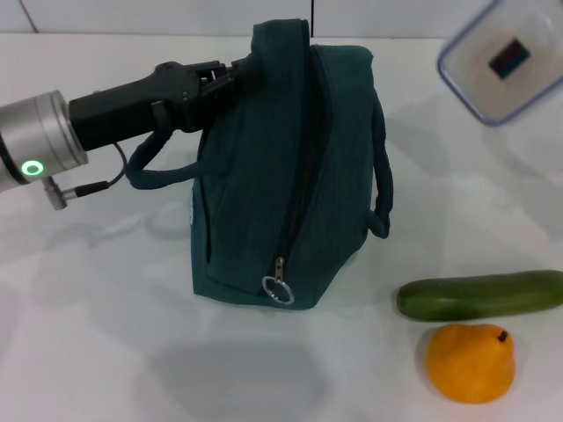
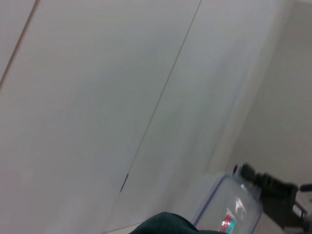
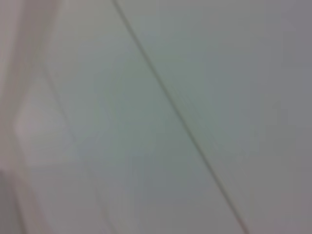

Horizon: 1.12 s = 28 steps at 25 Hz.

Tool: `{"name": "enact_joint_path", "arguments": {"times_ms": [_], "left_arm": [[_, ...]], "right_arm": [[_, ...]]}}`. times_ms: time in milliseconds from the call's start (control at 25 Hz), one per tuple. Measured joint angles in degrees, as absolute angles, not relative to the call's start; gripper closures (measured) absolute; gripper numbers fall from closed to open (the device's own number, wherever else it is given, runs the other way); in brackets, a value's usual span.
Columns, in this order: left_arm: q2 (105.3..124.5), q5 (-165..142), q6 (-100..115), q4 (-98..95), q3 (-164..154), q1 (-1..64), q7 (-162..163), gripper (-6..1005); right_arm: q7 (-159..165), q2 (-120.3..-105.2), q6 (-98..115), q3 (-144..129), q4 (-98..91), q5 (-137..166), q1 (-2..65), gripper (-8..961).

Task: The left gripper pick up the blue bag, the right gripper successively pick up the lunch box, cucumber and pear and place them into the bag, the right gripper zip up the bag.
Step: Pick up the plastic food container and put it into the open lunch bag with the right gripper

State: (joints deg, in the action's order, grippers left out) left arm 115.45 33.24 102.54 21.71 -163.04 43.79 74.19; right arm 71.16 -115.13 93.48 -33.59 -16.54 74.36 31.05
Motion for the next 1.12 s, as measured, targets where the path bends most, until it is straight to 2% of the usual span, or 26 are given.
{"name": "enact_joint_path", "arguments": {"times_ms": [40,280,600,840,1120], "left_arm": [[115.55,33.24,102.34,21.71,-163.04,43.88,74.18,889],[116.26,33.24,100.14,21.78,-163.03,44.28,73.72,890],[116.81,33.24,99.0,21.8,-163.03,45.1,73.14,889],[117.48,33.24,98.65,21.8,-163.03,46.2,73.06,891],[117.6,33.08,98.44,21.85,-163.04,46.54,72.98,892]], "right_arm": [[72.53,-115.1,95.27,-33.88,-17.62,73.23,34.19,856],[77.23,-115.28,97.52,-34.45,-19.95,73.19,42.35,857],[80.43,-115.63,97.23,-38.18,-19.79,73.2,50.74,856],[80.48,-115.89,95.29,-42.59,-19.38,73.21,52.01,854],[80.51,-116.14,96.36,-46.13,-18.59,72.13,49.47,852]]}}
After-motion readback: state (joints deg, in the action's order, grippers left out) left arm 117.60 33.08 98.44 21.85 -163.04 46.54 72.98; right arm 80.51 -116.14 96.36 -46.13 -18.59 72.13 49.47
